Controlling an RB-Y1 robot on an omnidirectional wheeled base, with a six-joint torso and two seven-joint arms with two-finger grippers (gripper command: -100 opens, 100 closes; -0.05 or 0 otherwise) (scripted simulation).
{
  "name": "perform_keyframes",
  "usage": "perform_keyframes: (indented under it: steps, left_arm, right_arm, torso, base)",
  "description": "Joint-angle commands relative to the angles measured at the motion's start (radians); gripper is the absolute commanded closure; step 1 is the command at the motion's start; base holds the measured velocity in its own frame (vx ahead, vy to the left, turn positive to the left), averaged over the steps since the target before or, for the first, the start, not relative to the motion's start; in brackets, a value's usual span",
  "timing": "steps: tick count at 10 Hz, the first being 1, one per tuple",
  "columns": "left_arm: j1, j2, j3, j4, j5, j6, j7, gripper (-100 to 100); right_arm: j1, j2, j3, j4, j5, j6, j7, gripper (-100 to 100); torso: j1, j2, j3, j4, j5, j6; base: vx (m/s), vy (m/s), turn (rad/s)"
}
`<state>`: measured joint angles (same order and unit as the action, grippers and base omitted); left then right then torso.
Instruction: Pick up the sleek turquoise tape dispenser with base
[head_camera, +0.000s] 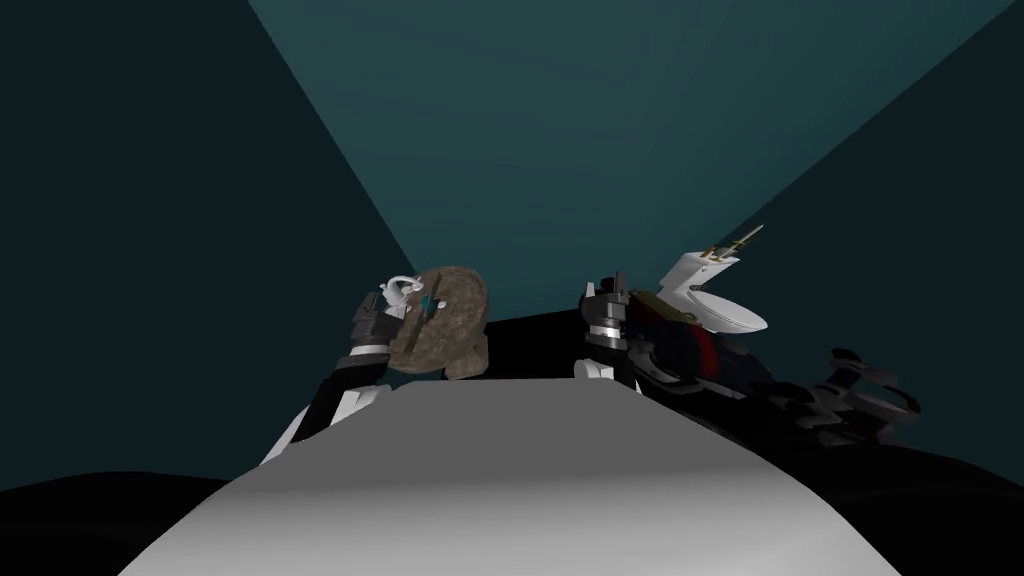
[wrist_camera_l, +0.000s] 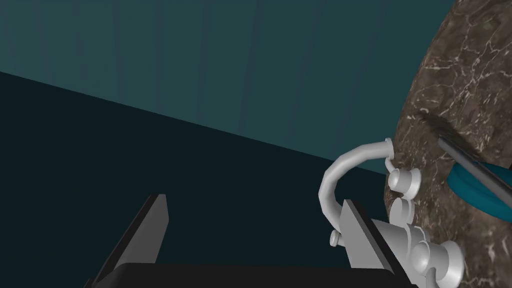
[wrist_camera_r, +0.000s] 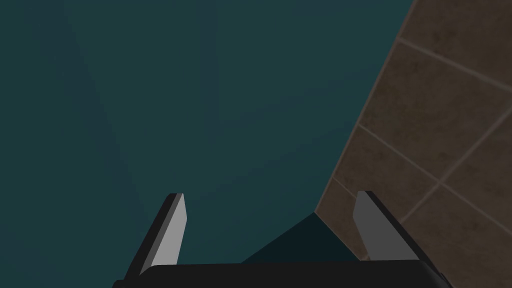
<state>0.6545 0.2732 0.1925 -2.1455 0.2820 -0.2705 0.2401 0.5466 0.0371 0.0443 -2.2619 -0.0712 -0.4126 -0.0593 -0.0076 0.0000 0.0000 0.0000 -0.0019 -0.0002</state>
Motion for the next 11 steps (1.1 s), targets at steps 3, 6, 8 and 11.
perform_keyframes:
  steps: [3,6,8,11]
  left_arm:
    - [0.040,0.064,0.082,0.066,0.088,0.075,0.056,-100]
    - [0.107,0.130,0.188,0.150,0.189,0.186,0.131,-100]
    - [0.128,0.149,0.236,0.180,0.241,0.237,0.157,-100]
    - [0.167,0.181,0.320,0.241,0.314,0.323,0.210,-100]
  right_arm:
    - [0.000,0.000,0.000,0.000,0.000,0.000,0.000,0]
    - [0.000,0.000,0.000,0.000,0.000,0.000,0.000,0]
    - [0.000,0.000,0.000,0.000,0.000,0.000,0.000,0]
    - [0.000,0.000,0.000,0.000,0.000,0.000,0.000,0]
  torso:
    - [-0.002,-0.001,-0.001,0.000,0.000,0.001]
    - [-0.002,-0.001,-0.001,0.000,0.000,0.001]
    - [0.000,-0.002,-0.001,0.000,0.000,0.000]
    - [0.000,-0.002,-0.001,-0.001,0.000,0.000]
  base:
    - [0.028,-0.130,-0.155]
    - [0.043,-0.148,-0.219]
    - [0.064,-0.108,-0.122]
    - [0.079,-0.116,-0.173]
